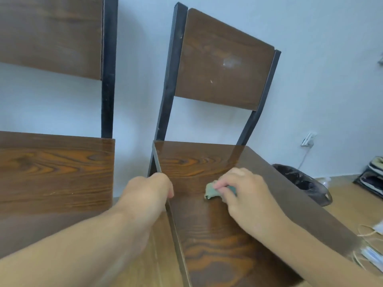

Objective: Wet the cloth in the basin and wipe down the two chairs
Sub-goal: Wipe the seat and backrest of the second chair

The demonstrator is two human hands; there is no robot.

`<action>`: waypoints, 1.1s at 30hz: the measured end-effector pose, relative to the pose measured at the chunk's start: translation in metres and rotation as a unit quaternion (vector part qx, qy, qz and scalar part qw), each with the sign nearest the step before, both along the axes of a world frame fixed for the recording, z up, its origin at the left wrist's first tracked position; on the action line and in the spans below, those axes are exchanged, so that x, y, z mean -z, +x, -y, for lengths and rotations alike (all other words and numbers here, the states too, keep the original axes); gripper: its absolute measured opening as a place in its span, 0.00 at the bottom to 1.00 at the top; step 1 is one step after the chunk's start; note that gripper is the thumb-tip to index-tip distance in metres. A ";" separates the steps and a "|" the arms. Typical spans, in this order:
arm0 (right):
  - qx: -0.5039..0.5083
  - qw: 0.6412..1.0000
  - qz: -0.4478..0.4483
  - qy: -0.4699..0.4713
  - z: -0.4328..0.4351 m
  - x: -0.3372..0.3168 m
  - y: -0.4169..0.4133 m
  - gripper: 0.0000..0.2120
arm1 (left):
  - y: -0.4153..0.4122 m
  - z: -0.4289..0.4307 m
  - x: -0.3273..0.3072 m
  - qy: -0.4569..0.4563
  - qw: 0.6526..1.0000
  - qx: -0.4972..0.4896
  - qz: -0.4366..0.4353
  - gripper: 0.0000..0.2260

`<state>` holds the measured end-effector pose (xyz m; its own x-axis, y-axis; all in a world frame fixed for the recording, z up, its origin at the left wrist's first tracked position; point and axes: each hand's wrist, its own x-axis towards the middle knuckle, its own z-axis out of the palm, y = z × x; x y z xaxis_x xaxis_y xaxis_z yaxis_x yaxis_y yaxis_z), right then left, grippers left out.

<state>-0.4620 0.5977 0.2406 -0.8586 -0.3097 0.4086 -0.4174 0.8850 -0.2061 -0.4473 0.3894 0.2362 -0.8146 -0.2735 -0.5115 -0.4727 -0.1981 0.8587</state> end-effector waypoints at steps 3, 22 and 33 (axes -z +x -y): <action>-0.189 0.982 -0.012 -0.016 0.037 0.003 0.051 0.07 | -0.034 0.009 -0.011 -0.013 0.999 -0.029 -0.003 0.11; -0.141 0.989 -0.009 -0.037 0.023 0.024 -0.098 0.08 | -0.157 0.032 -0.060 -0.163 0.957 -0.018 -0.238 0.19; 0.043 0.864 -0.339 -0.370 0.050 -0.161 -0.240 0.08 | -0.174 0.035 -0.084 -0.264 0.905 -0.016 -0.333 0.16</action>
